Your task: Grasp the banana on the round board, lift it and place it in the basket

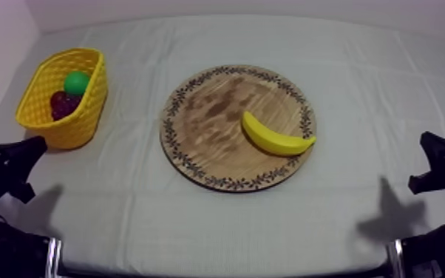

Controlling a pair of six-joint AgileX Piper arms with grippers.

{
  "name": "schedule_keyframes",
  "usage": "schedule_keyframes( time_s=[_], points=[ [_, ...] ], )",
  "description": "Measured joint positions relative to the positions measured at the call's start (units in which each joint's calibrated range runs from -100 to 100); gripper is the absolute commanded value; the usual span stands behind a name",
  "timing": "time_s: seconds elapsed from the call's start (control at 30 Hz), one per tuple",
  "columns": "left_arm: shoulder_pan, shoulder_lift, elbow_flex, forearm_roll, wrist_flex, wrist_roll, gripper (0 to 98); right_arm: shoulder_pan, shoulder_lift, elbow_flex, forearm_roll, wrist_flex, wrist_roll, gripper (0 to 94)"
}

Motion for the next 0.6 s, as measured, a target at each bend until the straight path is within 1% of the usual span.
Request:
schedule_keyframes(
  time_s=[0.13, 0.23, 0.3, 0.4, 0.47, 0.6],
  points=[
    [3.13, 7.7, -4.37, -2.83, -3.07, 2.96, 0.1, 0.0, 0.0, 0.0, 0.0, 0.0, 0.0, 0.3],
    [4.98, 13.91, -8.18, -3.72, -3.71, 4.0, 0.1, 0.0, 0.0, 0.0, 0.0, 0.0, 0.0, 0.3],
    [5.84, 17.99, -10.99, -3.92, -4.02, 3.88, 0.1, 0.0, 0.0, 0.0, 0.0, 0.0, 0.0, 0.3],
    [6.66, 25.24, -16.29, -3.92, -2.9, 2.67, 0.1, 0.0, 0.0, 0.0, 0.0, 0.0, 0.0, 0.3],
    [7.24, 30.41, -20.52, -3.74, -0.71, 1.92, 0.1, 0.0, 0.0, 0.0, 0.0, 0.0, 0.0, 0.3],
    [8.27, 40.2, -29.52, -2.67, 5.01, 0.1, 0.1, 0.0, 0.0, 0.0, 0.0, 0.0, 0.0, 0.3]
  ],
)
